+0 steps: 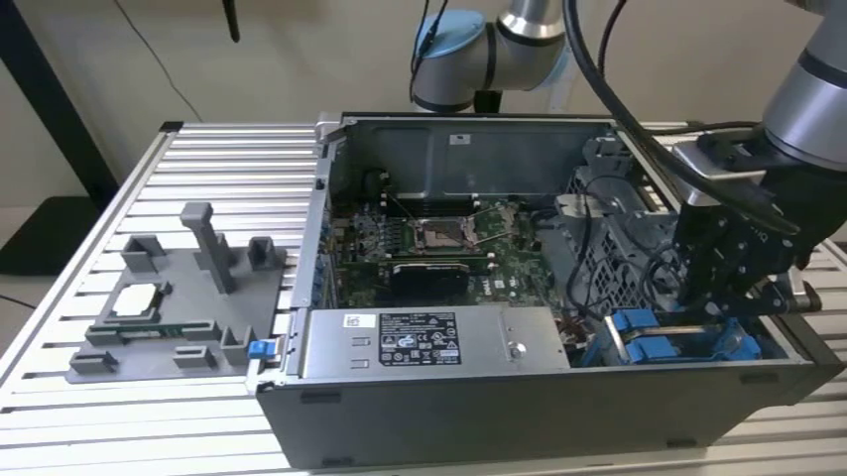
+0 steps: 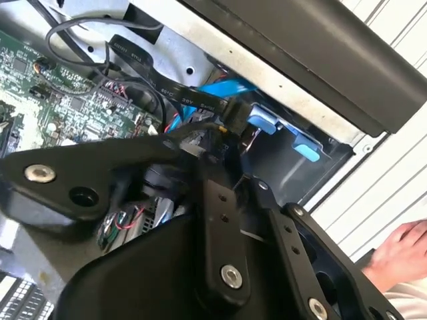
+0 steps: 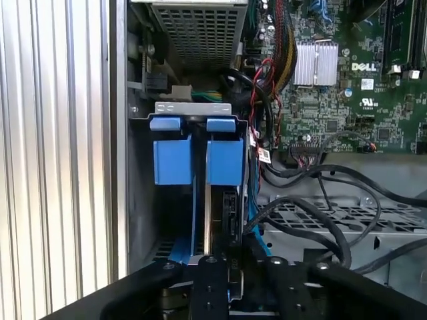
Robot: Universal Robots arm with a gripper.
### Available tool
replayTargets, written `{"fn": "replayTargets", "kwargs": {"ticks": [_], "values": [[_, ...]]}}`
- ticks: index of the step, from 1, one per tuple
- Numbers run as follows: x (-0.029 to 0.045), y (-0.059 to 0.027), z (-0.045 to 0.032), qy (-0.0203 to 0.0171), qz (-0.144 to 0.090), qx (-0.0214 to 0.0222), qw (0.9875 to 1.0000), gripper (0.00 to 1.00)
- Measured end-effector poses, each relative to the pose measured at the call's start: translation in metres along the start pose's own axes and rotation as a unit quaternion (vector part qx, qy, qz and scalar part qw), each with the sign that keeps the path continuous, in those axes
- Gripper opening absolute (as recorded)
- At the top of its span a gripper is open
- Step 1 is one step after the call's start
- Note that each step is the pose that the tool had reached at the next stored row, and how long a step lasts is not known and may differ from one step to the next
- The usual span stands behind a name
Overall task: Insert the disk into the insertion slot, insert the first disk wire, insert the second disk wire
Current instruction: 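Insert the first disk wire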
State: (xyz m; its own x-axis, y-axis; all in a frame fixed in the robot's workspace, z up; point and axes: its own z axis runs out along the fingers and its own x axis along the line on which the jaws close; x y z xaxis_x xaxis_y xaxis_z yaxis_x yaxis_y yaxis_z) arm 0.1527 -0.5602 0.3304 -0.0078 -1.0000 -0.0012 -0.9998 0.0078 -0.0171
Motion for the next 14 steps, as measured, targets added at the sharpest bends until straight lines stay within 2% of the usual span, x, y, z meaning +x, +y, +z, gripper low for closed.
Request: {"fn": "replayTargets", "kwargs": {"ticks": [5,10,14], "values": [[0.0000,-0.0002,-0.0149,-0.0003,0.000,-0.0016,1.0000,1.00],[-0.0002,-0.0004,-0.0272,-0.0030,0.000,-0.0017,1.0000,1.00],[-0.0008,-0.0016,-0.0310,-0.0065,0.000,-0.0017,1.0000,1.00]]}}
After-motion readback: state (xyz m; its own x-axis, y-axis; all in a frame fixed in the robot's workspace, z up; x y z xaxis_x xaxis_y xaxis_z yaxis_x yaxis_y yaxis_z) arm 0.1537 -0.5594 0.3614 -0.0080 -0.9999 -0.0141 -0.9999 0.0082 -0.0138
